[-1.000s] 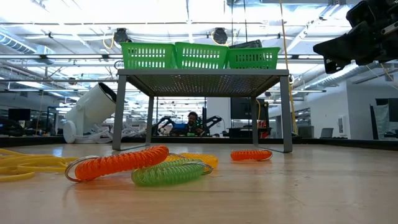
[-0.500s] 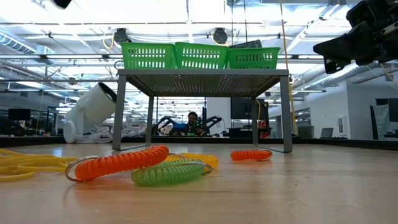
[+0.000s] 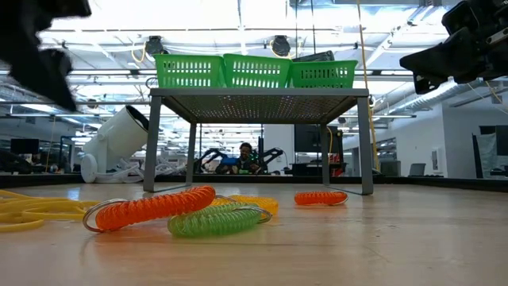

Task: Pick & Place Office Desk Supplies
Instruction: Put the yellow rubber band into the left green basket

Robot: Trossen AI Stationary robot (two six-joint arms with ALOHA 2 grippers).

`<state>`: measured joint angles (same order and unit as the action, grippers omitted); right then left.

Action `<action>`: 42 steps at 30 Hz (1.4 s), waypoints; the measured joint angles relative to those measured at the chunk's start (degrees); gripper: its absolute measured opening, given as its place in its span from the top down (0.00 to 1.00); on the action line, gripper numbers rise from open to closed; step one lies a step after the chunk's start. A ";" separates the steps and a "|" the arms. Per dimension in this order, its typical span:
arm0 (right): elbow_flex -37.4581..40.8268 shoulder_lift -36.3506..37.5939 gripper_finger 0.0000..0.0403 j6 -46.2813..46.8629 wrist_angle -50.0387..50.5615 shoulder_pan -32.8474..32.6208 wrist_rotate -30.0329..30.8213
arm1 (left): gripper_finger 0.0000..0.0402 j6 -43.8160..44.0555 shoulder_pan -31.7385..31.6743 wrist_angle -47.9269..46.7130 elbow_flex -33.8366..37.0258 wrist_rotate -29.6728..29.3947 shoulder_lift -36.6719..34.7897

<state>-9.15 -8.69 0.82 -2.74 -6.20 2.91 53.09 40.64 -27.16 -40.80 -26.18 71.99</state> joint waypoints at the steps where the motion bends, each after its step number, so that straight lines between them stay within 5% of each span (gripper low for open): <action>1: 0.00 0.00 1.00 0.00 0.00 -0.02 -0.01 | 0.37 0.16 0.00 0.46 0.00 1.28 1.50; 14: 0.02 0.00 1.00 0.00 0.00 -0.02 0.00 | 0.41 0.85 0.48 11.22 0.00 14.22 13.99; 42: 0.02 0.00 1.00 0.00 0.00 0.00 -0.01 | 0.74 -1.86 0.69 10.63 -0.02 18.84 18.03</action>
<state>-9.13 -8.69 0.82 -2.74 -6.20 2.90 51.23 41.33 -16.53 -40.82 -7.34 90.02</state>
